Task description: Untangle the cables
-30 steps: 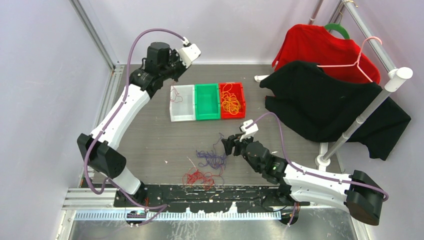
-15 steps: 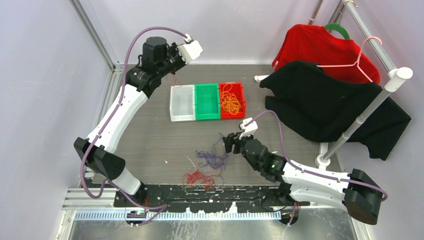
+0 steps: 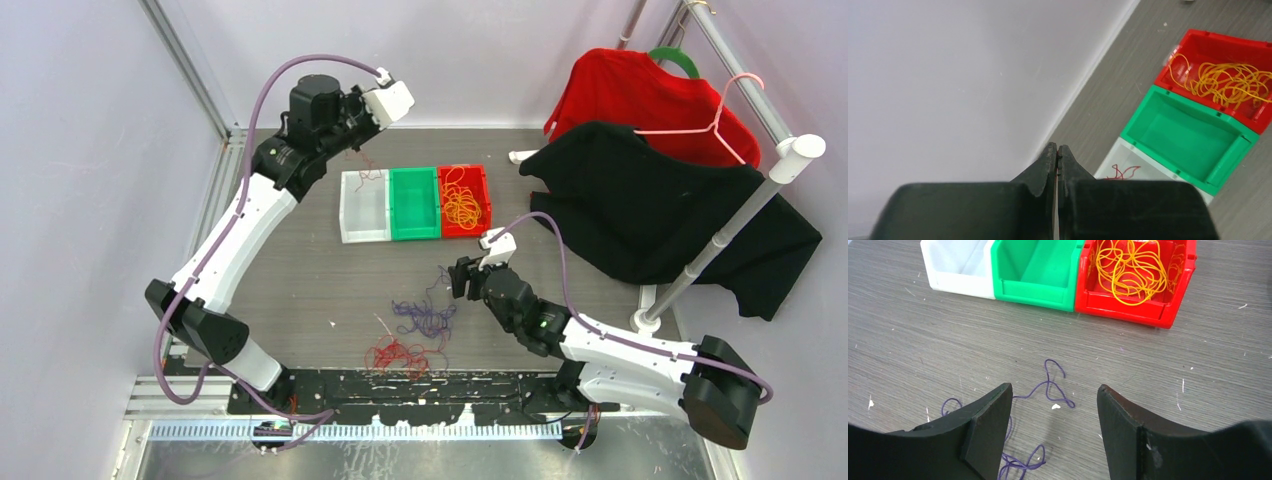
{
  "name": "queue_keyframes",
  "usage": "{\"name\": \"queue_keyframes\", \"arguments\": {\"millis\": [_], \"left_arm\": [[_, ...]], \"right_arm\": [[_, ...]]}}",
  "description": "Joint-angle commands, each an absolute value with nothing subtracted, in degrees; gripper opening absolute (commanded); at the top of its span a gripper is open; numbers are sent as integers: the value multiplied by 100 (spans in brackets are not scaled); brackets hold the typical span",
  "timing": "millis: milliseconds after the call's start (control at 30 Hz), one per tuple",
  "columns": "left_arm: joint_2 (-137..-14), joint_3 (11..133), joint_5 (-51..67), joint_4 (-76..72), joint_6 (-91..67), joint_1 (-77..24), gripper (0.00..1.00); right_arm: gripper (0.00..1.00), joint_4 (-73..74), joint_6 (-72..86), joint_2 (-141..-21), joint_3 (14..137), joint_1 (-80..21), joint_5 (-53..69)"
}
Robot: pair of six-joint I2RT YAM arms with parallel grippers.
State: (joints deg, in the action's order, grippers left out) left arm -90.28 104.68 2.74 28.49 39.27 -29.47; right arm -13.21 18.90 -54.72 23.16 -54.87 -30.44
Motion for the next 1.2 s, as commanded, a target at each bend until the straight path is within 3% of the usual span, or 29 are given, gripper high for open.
{"name": "queue_keyframes", "arguments": {"millis": [0,333,767,1167], "left_arm": [[-8771,10100,196,2647,3584,-2944,0],[-9064,9350,441,2350,2830,-2586,0],[-9578,8371,470,1086,2980,-2355,0],[-10511,8550,646,1129,2804,-2137,0]], "right_arm": [[67,-1357,1966,-5263,2526,-5400,-3252],[67,-1300,1891,-5093,2541,-5211,-3189],[67,-1385,1881,-5325,2702,-4743,-3072],[67,-1426,1880,-6948,3924,-3155,-2667]]}}
